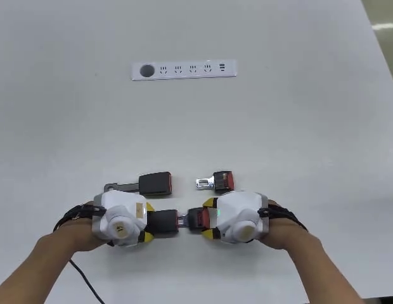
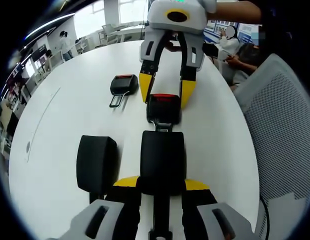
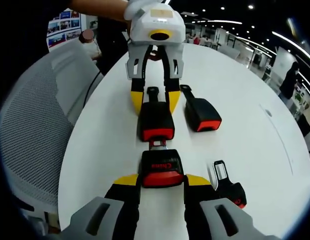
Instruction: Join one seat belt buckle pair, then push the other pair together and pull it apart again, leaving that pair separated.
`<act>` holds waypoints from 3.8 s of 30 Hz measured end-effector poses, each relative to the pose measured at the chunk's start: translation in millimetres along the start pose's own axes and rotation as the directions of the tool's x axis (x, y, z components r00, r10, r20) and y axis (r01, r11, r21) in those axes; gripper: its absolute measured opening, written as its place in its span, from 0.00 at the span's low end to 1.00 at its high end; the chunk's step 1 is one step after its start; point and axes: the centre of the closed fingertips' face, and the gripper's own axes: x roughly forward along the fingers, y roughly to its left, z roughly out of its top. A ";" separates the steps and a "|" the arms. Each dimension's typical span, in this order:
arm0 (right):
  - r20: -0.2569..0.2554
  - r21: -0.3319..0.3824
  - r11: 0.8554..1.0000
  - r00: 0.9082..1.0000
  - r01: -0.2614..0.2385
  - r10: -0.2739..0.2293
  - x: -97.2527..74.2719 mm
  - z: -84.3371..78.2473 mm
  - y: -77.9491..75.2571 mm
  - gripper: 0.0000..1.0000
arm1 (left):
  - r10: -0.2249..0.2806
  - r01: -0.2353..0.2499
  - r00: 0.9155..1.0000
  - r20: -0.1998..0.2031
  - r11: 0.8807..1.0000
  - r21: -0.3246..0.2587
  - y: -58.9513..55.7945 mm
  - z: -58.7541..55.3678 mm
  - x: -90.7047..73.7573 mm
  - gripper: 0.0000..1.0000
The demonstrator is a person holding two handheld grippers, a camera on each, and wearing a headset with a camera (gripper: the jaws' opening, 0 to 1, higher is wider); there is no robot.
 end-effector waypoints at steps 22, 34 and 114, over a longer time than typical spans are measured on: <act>-0.009 -0.002 1.000 1.000 0.004 -0.004 6.2 -5.3 -1.7 0.29 | 0.003 -0.003 1.000 0.007 1.000 -0.001 -0.4 1.0 -0.8 0.32; -0.021 0.008 1.000 1.000 0.009 -0.009 5.3 -1.4 -2.2 0.29 | 0.006 -0.006 1.000 0.010 1.000 0.004 0.6 -0.6 0.2 0.32; 0.023 0.032 0.999 0.999 0.030 -0.031 10.8 1.1 2.5 0.28 | 0.007 -0.005 0.999 -0.040 1.000 0.030 -5.7 -0.3 -0.7 0.32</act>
